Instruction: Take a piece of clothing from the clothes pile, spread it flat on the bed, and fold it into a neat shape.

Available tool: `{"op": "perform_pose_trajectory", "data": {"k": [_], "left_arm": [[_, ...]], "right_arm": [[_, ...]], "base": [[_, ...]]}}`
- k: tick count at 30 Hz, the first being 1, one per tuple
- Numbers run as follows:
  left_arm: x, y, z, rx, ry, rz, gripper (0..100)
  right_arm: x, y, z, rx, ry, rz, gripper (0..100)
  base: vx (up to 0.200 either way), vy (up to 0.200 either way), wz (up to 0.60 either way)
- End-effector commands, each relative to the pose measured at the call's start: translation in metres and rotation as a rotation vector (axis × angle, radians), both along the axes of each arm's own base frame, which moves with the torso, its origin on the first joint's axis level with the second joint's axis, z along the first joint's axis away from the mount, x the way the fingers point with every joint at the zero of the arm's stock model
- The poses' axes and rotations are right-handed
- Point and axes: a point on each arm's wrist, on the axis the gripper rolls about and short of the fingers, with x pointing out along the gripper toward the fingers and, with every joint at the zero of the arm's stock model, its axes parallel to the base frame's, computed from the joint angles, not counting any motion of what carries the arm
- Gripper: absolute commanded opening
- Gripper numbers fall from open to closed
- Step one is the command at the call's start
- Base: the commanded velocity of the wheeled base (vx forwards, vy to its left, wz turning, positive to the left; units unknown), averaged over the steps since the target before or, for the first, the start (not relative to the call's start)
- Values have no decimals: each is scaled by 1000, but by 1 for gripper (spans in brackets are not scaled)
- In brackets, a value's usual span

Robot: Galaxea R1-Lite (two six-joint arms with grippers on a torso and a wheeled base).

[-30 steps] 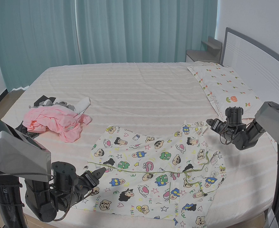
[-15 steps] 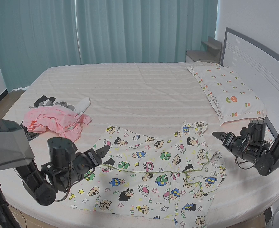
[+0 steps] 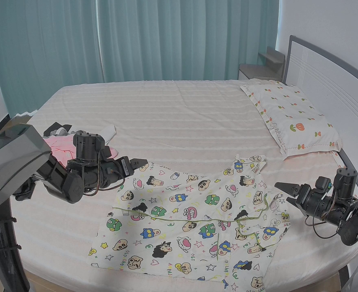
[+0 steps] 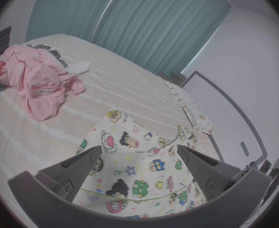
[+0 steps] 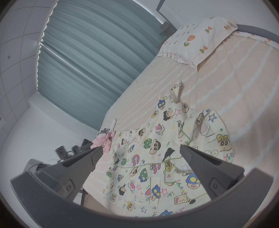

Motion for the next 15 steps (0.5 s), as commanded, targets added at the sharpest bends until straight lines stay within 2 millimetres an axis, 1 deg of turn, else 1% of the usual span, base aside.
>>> {"op": "perform_pose_trajectory", "data": {"k": [1, 8, 12, 15], "left_arm": [[13, 20, -40, 19, 76, 20, 100], [19, 19, -43, 10, 68, 9, 100], [28, 17, -57, -2, 81, -31, 100], [40, 14, -67, -1, 72, -34, 100]], "right_arm": [[-9, -3, -17, 5, 65, 10, 100], [-11, -1, -27, -1, 83, 18, 100], [-11, -1, -27, -1, 85, 16, 100], [-11, 0, -28, -1, 86, 19, 100]], "base": [[0, 0, 0], [0, 0, 0], [0, 0, 0], [0, 0, 0]]}}
